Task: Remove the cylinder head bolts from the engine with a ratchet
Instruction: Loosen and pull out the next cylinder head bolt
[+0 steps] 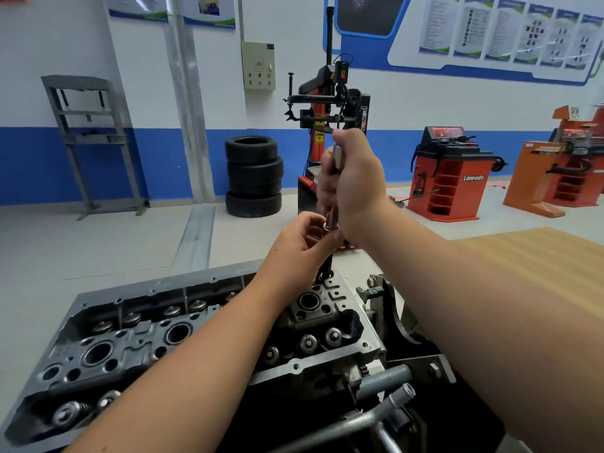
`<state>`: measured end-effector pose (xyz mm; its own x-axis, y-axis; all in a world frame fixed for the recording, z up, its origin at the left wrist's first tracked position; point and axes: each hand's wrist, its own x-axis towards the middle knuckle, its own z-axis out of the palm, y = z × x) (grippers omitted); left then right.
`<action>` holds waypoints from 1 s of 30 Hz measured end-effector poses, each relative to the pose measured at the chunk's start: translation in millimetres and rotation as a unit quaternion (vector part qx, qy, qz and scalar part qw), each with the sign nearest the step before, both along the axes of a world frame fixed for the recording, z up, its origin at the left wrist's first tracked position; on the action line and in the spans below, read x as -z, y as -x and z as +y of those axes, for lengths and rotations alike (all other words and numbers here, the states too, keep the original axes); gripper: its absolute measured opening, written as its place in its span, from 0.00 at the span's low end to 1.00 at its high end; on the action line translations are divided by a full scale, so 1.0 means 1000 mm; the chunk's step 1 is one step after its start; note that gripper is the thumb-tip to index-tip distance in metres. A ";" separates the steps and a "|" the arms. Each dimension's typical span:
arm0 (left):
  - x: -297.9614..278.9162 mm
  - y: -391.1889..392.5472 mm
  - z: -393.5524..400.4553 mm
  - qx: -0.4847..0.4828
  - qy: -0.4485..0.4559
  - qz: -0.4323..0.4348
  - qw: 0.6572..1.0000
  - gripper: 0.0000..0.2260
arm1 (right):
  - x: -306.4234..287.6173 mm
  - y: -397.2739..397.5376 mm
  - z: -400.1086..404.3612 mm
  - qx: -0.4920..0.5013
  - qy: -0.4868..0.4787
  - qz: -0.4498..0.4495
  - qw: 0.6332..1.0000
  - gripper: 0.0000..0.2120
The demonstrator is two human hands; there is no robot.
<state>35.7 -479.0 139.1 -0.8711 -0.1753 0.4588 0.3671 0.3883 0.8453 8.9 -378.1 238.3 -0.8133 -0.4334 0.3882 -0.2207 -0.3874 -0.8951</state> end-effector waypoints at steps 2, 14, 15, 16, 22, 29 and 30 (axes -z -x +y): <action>0.002 -0.002 -0.002 0.017 0.011 -0.014 1.000 0.12 | -0.006 0.008 0.006 -0.083 -0.067 0.001 0.994 0.22; -0.003 0.002 0.003 -0.031 0.009 0.018 0.999 0.16 | -0.002 -0.007 -0.008 0.147 -0.027 0.044 0.988 0.11; -0.003 0.003 0.004 -0.039 0.008 0.016 0.999 0.18 | -0.002 -0.008 -0.011 0.172 -0.037 0.066 0.982 0.10; -0.003 0.004 0.005 -0.038 0.004 0.013 0.999 0.17 | -0.002 -0.007 -0.012 0.173 -0.042 0.086 0.980 0.10; 0.002 -0.003 -0.001 0.019 0.020 -0.016 0.999 0.10 | -0.013 0.015 0.013 -0.120 -0.056 -0.009 0.991 0.22; -0.002 -0.002 -0.003 -0.010 0.060 0.004 0.998 0.09 | -0.011 0.009 0.009 -0.077 -0.023 -0.037 0.996 0.21; -0.001 0.000 -0.002 -0.017 0.055 0.009 0.998 0.09 | -0.011 0.005 0.007 -0.032 -0.025 -0.032 0.999 0.20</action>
<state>35.7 -481.3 140.3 -0.8566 -0.1529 0.4929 0.3672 0.4905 0.7903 3.8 -371.2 248.9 -0.8053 -0.5029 0.3139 -0.1394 -0.3540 -0.9248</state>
